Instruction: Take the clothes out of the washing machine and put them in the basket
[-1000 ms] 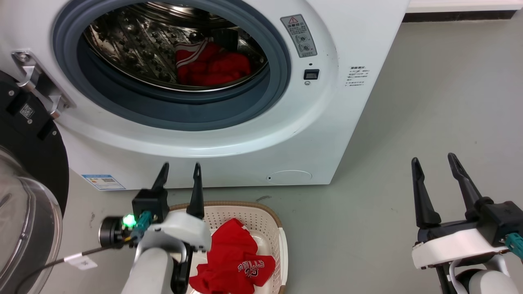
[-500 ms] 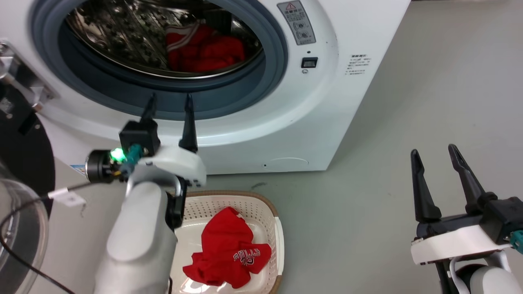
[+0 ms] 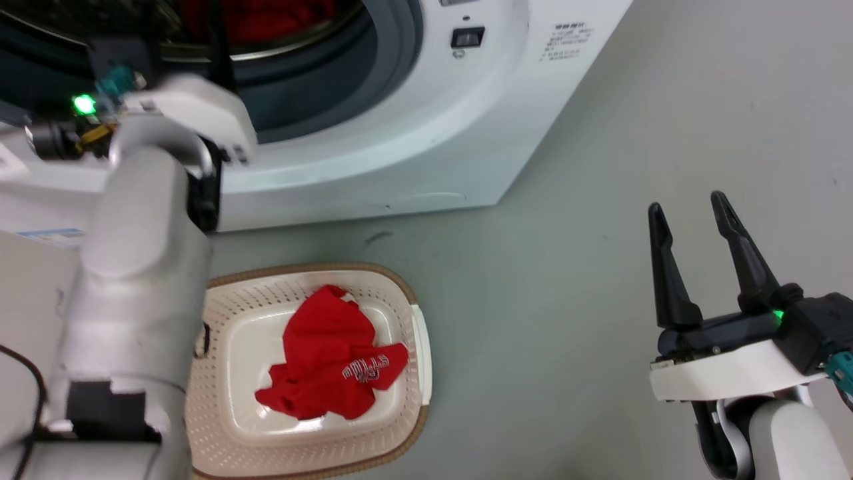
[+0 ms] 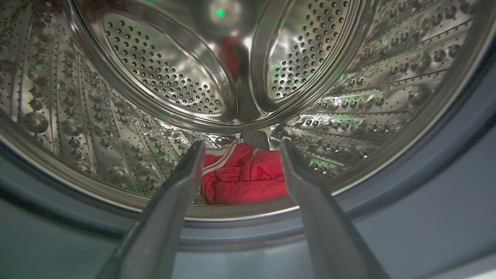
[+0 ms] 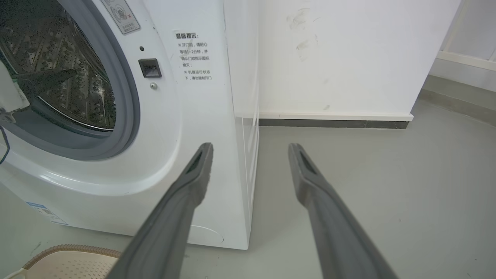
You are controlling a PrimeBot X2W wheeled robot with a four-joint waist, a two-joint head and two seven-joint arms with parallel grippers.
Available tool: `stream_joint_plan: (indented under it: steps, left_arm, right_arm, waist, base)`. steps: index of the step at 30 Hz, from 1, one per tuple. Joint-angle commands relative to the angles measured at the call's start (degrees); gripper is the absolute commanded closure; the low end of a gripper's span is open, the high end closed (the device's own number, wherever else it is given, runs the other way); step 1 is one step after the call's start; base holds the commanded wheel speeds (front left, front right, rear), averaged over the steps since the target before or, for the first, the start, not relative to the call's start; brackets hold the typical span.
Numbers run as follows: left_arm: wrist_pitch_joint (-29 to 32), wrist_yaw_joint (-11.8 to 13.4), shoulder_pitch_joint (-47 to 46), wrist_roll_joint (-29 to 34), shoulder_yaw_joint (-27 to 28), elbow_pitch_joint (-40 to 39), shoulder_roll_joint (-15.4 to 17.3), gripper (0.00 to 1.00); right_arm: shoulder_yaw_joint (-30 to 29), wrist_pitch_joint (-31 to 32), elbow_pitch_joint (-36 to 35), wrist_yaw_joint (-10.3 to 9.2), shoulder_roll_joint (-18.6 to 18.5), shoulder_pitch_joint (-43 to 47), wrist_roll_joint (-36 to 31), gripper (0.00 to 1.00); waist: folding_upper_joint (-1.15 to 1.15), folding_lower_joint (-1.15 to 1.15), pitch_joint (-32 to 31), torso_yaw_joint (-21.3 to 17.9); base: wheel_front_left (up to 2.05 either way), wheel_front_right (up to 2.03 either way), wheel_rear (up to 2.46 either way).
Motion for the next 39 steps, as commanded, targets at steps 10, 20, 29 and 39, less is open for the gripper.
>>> stream_joint_plan:
  steps: [10,20,29,39]
  left_arm:
    - [8.1,-0.8,-16.3,0.7,-0.8,9.1,4.8,0.00]
    - [20.1,-2.0,-26.8,1.8,-2.0,14.9,11.1,0.00]
    - [32.1,-2.2,-34.2,2.6,-3.4,18.1,15.3,0.00]
    - [42.8,-1.7,-38.5,3.5,-5.4,18.2,17.8,0.00]
  right_arm:
    - [3.9,-2.7,2.6,-0.04,0.1,-5.3,3.1,0.00]
    - [7.1,-4.3,6.0,-0.04,0.1,-7.7,6.9,0.00]
    - [9.6,-4.5,6.7,-0.04,0.1,-8.6,9.7,0.00]
    - [12.1,-4.5,6.3,-0.04,0.1,-8.0,11.7,0.00]
  waist:
    - [0.00,-0.01,10.6,-6.4]
    - [0.00,-0.01,15.7,-12.1]
    - [0.00,-0.01,19.4,-15.6]
    - [0.00,-0.01,22.4,-18.0]
  base:
    - [0.00,0.00,0.00]
    - [0.00,0.00,0.00]
    - [0.00,0.00,0.00]
    - [0.00,0.00,0.00]
